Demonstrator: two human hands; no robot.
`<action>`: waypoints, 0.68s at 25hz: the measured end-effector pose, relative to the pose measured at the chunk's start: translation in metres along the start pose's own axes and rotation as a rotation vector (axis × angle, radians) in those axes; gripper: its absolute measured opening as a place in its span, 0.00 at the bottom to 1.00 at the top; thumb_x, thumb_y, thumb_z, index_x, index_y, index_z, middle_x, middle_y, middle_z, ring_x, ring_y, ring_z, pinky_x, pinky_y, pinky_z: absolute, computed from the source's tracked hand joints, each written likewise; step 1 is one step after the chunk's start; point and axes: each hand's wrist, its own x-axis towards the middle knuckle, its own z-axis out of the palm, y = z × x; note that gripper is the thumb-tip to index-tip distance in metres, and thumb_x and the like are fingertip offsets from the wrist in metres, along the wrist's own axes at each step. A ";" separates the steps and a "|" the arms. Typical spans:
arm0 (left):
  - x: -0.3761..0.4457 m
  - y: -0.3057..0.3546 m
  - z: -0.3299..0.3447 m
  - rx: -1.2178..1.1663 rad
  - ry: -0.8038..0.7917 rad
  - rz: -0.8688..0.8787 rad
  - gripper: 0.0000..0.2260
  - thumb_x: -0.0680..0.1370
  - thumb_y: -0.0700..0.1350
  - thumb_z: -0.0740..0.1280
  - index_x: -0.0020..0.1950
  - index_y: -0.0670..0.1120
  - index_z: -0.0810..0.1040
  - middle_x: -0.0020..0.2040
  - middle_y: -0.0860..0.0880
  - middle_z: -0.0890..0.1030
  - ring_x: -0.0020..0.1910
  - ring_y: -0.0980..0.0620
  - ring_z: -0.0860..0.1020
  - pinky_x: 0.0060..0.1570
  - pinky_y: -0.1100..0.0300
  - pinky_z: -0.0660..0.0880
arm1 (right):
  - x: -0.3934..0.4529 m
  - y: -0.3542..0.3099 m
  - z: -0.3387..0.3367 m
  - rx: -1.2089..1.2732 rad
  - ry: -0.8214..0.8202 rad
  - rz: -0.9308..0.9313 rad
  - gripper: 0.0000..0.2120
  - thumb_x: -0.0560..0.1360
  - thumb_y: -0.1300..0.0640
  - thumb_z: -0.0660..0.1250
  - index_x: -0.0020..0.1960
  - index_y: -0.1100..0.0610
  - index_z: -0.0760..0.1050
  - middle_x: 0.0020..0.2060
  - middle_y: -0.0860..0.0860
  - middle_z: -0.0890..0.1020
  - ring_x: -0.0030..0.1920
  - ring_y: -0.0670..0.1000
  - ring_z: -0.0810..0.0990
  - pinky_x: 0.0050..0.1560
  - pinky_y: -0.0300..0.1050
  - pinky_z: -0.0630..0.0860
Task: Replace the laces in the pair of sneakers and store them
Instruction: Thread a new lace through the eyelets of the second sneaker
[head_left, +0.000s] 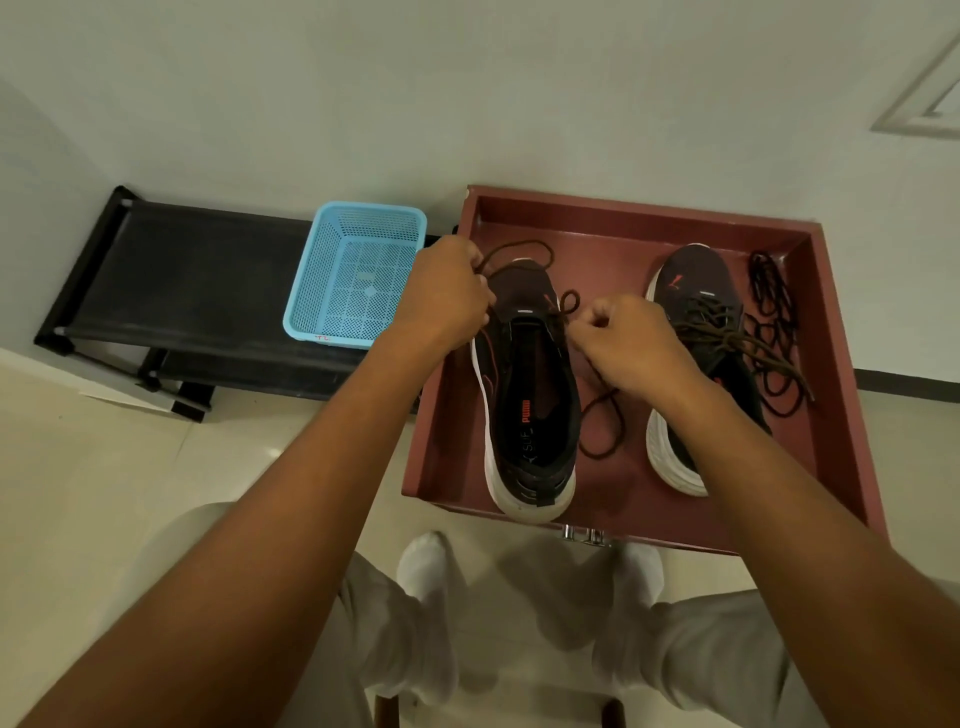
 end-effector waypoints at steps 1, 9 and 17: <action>0.000 0.001 -0.004 0.053 0.030 0.025 0.05 0.80 0.35 0.64 0.52 0.38 0.79 0.45 0.39 0.85 0.39 0.44 0.85 0.39 0.50 0.83 | 0.000 -0.004 -0.004 0.075 0.014 0.026 0.10 0.78 0.56 0.67 0.40 0.57 0.81 0.35 0.51 0.84 0.35 0.50 0.82 0.40 0.45 0.76; -0.019 0.050 -0.066 0.360 -0.066 0.053 0.07 0.81 0.43 0.66 0.50 0.39 0.80 0.50 0.39 0.84 0.51 0.40 0.82 0.58 0.44 0.78 | -0.018 -0.046 -0.060 0.965 -0.213 0.121 0.12 0.82 0.66 0.58 0.57 0.67 0.80 0.37 0.55 0.82 0.32 0.50 0.79 0.44 0.46 0.82; -0.049 0.095 -0.110 -0.575 -0.293 0.218 0.10 0.83 0.47 0.66 0.43 0.46 0.80 0.59 0.49 0.86 0.60 0.57 0.81 0.66 0.47 0.73 | -0.031 -0.072 -0.105 0.744 -0.062 -0.139 0.09 0.77 0.68 0.71 0.55 0.61 0.83 0.46 0.57 0.88 0.39 0.52 0.86 0.47 0.45 0.81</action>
